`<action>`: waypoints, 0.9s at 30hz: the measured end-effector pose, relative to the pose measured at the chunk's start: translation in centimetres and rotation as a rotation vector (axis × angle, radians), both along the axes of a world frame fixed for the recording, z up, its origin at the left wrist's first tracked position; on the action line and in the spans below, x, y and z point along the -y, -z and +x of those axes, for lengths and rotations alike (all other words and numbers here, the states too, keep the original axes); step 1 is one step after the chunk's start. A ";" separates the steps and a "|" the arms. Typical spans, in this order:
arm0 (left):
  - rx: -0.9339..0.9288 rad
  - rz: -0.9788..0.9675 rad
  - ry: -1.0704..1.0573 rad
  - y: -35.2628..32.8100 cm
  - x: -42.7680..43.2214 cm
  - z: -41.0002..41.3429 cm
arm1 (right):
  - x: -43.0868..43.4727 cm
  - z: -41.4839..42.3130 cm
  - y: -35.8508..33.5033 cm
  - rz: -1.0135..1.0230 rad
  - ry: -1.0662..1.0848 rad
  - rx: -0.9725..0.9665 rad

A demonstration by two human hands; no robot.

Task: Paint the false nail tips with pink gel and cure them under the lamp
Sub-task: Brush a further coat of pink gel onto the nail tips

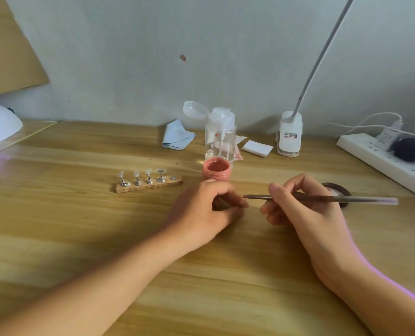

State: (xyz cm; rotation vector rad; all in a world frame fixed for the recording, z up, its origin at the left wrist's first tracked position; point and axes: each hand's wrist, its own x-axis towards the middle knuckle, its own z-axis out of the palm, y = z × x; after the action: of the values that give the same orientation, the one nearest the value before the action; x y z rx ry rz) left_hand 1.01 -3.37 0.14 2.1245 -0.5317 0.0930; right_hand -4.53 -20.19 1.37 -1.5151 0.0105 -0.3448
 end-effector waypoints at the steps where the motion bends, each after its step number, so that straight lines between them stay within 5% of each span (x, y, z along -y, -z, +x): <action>1: -0.003 0.005 -0.003 0.0 0.0 0.0 | 0.0 0.1 0.1 0.001 0.006 0.000; 27: -0.036 -0.016 0.005 0.4 -0.1 0.2 | -0.1 0.1 0.2 -0.002 0.026 -0.003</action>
State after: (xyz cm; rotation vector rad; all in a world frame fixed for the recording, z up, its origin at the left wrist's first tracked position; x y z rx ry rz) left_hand 1.21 -3.28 -0.24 2.1052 -0.5141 0.0561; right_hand -4.39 -20.09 1.18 -1.5183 0.0327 -0.3631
